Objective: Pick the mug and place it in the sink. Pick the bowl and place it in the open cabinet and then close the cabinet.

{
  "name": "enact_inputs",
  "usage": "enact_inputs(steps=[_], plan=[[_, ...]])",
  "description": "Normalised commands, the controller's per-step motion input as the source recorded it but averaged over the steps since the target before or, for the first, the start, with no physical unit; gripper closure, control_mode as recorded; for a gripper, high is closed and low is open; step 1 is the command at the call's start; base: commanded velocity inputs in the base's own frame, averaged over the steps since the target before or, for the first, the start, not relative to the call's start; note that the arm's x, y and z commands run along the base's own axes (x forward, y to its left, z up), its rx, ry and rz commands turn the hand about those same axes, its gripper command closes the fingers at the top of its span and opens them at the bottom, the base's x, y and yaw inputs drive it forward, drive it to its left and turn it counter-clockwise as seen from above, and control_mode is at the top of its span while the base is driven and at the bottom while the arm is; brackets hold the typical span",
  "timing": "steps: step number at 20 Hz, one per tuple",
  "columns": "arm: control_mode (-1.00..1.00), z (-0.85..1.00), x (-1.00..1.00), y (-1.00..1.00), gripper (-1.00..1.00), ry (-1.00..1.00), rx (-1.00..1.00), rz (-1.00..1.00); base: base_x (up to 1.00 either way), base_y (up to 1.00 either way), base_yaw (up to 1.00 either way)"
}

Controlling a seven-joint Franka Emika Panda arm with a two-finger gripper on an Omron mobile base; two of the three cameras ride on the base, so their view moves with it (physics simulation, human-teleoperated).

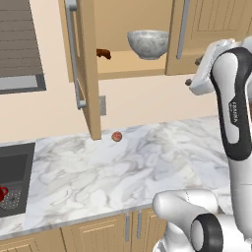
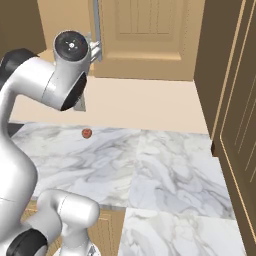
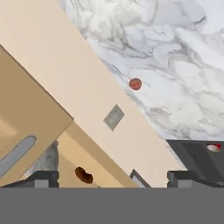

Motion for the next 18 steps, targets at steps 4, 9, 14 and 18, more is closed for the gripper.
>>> enact_inputs(steps=[4,9,14,18], plan=[[-1.00,0.12,-1.00,-0.38,-1.00,0.21,0.00,0.02,0.00,0.00,0.00],[-1.00,-0.01,-1.00,-0.24,-1.00,0.09,-0.01,0.07,0.00,0.00,0.00],[-1.00,-0.51,-0.84,-0.36,-1.00,0.01,-0.15,0.07,0.00,0.00,0.00],[-1.00,-1.00,-0.27,-0.54,-1.00,-0.18,-0.25,0.22,0.00,0.00,0.00]])
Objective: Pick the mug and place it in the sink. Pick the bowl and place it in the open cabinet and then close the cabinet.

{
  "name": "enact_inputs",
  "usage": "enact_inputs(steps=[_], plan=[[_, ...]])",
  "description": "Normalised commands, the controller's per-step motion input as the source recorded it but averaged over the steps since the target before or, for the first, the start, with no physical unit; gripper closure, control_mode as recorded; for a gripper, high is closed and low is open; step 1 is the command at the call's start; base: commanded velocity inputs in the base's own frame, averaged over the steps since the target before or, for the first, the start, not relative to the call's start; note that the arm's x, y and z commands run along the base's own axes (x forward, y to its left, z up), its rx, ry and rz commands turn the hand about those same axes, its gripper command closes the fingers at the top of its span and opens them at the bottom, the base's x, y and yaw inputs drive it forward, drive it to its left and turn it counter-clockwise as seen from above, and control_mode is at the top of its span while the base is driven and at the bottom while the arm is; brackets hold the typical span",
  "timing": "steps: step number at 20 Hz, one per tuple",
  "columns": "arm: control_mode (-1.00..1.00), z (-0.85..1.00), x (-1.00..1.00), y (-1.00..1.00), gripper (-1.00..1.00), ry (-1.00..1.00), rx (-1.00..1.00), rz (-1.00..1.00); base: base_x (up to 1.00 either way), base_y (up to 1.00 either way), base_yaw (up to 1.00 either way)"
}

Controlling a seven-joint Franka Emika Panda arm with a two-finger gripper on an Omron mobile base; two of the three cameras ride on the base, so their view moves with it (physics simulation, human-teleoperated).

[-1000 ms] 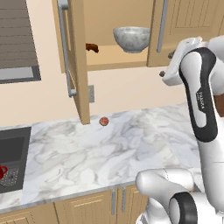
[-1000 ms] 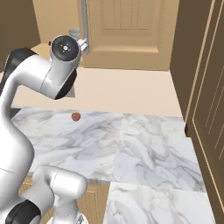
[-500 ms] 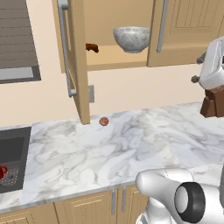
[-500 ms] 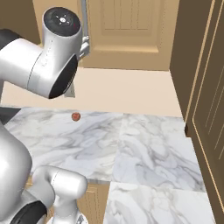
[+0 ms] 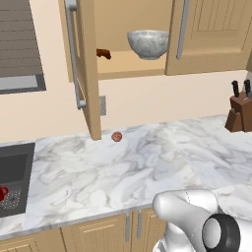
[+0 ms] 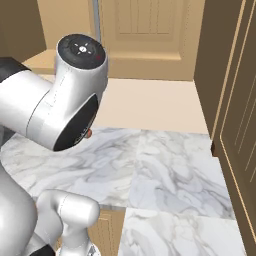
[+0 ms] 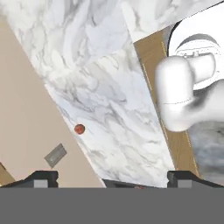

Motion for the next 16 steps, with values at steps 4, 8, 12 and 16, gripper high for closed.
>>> enact_inputs(steps=[4,8,12,16], plan=[[-1.00,-0.59,0.46,-0.31,-1.00,-0.34,-0.21,0.37,0.00,0.00,0.00],[-1.00,0.76,0.06,0.07,-1.00,-0.23,-0.04,0.34,0.00,0.00,0.00],[-1.00,0.65,-0.38,0.21,-1.00,-0.19,-0.10,0.23,0.00,0.00,0.00],[-1.00,0.08,0.00,0.16,-1.00,-0.11,-0.13,0.16,0.00,0.00,0.00]])
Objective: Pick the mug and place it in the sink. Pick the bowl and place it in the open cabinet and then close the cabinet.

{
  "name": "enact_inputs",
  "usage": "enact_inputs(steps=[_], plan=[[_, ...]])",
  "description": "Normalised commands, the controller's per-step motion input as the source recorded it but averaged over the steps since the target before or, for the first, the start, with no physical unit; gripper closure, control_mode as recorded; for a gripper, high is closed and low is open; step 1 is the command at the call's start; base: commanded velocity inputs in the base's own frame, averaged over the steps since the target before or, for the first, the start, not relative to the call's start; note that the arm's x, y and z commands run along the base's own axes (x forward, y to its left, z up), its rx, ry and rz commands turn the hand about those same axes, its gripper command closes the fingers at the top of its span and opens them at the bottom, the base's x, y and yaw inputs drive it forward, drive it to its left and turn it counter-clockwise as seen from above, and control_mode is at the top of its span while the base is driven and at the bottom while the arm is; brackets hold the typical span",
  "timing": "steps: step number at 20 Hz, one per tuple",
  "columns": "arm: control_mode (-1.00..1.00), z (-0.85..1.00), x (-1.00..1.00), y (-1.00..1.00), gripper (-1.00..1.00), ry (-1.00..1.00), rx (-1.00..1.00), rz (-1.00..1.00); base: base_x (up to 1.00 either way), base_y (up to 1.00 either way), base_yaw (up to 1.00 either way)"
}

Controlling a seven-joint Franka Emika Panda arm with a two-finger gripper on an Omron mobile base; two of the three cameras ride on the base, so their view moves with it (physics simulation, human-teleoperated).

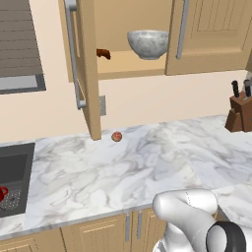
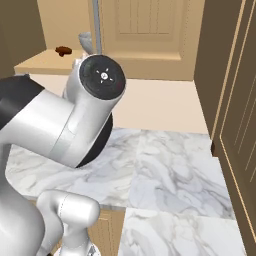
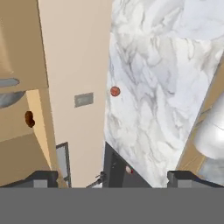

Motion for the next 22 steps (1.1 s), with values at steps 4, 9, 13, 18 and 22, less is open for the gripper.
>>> enact_inputs(steps=[4,9,13,18,22], plan=[[-1.00,0.00,-0.06,0.21,-1.00,-0.16,-0.18,0.09,0.00,0.00,0.00],[-1.00,0.00,-0.02,0.16,-1.00,-0.19,-0.21,0.05,0.00,0.00,0.00],[-1.00,-0.03,-0.19,0.11,-1.00,-0.14,-0.18,0.03,0.00,0.00,0.00],[-1.00,-0.19,-0.17,0.23,-1.00,-0.09,-0.09,0.00,0.00,0.00,0.00],[-1.00,-0.53,-0.31,0.59,-1.00,-0.06,0.00,0.00,0.00,0.00,0.00]])
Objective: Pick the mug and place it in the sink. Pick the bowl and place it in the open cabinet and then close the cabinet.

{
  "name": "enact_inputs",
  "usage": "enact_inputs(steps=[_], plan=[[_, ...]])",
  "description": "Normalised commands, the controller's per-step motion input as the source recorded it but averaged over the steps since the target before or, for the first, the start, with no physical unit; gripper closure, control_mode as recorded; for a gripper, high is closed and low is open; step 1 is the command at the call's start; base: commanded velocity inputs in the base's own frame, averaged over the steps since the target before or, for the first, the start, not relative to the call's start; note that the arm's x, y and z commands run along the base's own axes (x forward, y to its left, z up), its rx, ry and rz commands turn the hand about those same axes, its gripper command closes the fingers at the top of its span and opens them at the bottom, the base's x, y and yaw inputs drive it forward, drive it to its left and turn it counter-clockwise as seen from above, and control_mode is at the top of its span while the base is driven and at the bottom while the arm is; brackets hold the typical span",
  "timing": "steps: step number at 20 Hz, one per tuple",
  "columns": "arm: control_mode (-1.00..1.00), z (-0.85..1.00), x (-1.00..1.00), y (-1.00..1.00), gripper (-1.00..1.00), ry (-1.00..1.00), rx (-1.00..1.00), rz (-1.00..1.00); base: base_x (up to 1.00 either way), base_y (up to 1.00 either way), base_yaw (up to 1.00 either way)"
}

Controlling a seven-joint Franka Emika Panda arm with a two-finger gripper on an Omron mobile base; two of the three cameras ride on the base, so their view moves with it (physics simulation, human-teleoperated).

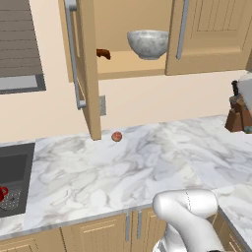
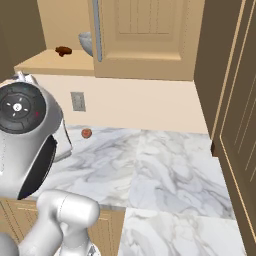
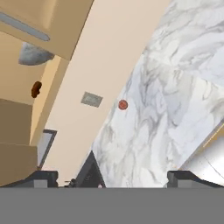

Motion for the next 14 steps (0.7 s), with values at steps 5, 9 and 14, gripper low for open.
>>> enact_inputs(steps=[5,9,14], plan=[[-1.00,-0.46,-0.28,0.51,-1.00,-0.11,0.00,0.00,0.00,0.00,0.00],[-1.00,0.28,-0.34,0.56,-1.00,-0.32,-0.02,0.00,0.00,0.00,0.00],[-1.00,0.05,-0.32,0.85,-1.00,-0.30,-0.11,0.00,0.00,0.00,0.00]])
